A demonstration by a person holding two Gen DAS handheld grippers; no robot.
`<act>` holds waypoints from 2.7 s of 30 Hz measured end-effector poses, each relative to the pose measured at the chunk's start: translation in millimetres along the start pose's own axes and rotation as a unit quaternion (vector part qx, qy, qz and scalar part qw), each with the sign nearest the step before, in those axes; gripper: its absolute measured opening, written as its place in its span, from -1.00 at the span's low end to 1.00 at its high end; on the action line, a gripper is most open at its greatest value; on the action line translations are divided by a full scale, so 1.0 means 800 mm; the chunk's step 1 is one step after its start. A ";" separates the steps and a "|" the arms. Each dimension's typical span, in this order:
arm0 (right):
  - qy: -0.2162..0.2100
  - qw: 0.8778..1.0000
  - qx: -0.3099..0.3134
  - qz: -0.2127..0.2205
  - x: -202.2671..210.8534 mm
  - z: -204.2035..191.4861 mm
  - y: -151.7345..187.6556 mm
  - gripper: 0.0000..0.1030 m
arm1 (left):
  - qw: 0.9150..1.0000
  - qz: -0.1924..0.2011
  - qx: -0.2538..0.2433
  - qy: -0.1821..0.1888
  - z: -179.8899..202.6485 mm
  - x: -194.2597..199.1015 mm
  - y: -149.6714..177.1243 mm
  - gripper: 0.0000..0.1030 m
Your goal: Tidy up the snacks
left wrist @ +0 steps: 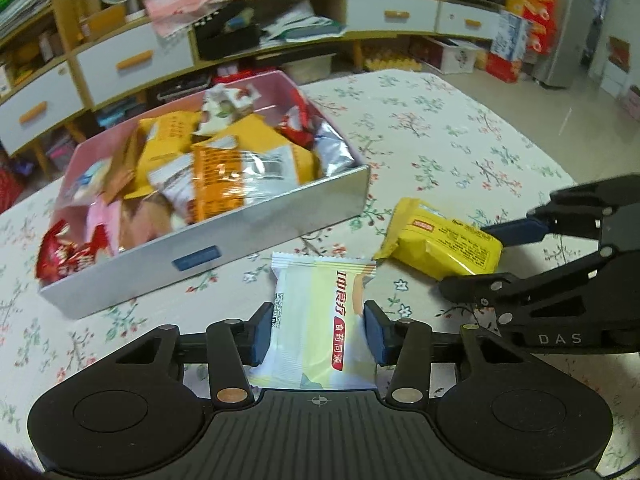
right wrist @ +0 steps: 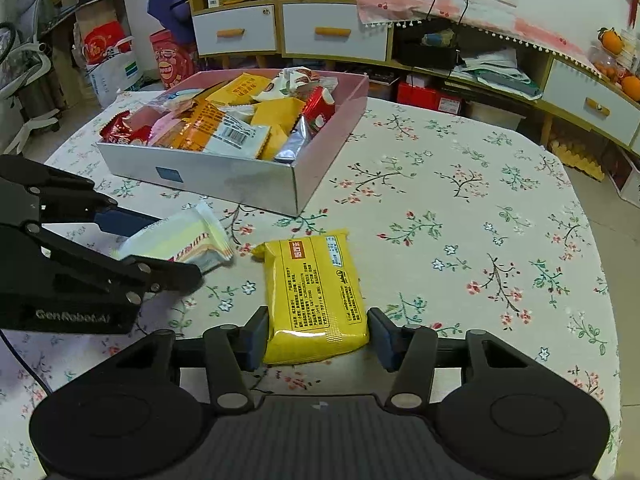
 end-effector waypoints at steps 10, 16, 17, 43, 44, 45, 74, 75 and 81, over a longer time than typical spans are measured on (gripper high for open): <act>0.008 0.999 -0.034 0.010 0.017 -0.007 -0.020 -0.58 | 1.000 0.018 0.025 0.000 -0.029 0.033 -0.007 -0.14; 0.010 0.998 -0.059 0.025 0.029 -0.015 -0.037 -0.58 | 0.998 0.042 0.049 -0.006 -0.061 0.053 -0.016 -0.14; 0.012 0.998 -0.063 0.027 0.029 -0.016 -0.040 -0.58 | 0.997 0.046 0.055 -0.008 -0.067 0.055 -0.018 -0.14; -0.006 0.973 -0.220 0.069 -0.044 -0.030 -0.139 -0.57 | 0.982 0.107 0.139 -0.072 -0.186 0.014 -0.075 -0.14; -0.006 0.972 -0.224 0.069 -0.050 -0.029 -0.143 -0.57 | 0.981 0.108 0.142 -0.073 -0.191 0.009 -0.078 -0.14; -0.006 0.972 -0.224 0.070 -0.056 -0.029 -0.147 -0.57 | 0.981 0.110 0.144 -0.074 -0.194 0.005 -0.081 -0.14; -0.001 0.968 -0.231 0.096 -0.017 -0.025 -0.152 0.28 | 0.983 0.096 0.117 -0.100 -0.161 0.041 -0.061 0.87; 0.004 0.969 -0.226 0.094 -0.012 -0.028 -0.149 0.30 | 0.983 0.095 0.118 -0.104 -0.156 0.050 -0.057 0.88; 0.030 0.978 -0.187 0.083 0.025 -0.055 -0.131 0.46 | 0.981 0.070 0.129 -0.126 -0.135 0.098 -0.032 0.95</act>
Point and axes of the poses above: each gripper's, at about its wrist camera, not at the fingertips, and x roughly against the way its jaws point, z to its right, y to its underside, the point moved 2 cm from there along -x, roughly the way its jaws point, and after that the axes turned 5 degrees about z, right-handed, at the moved point
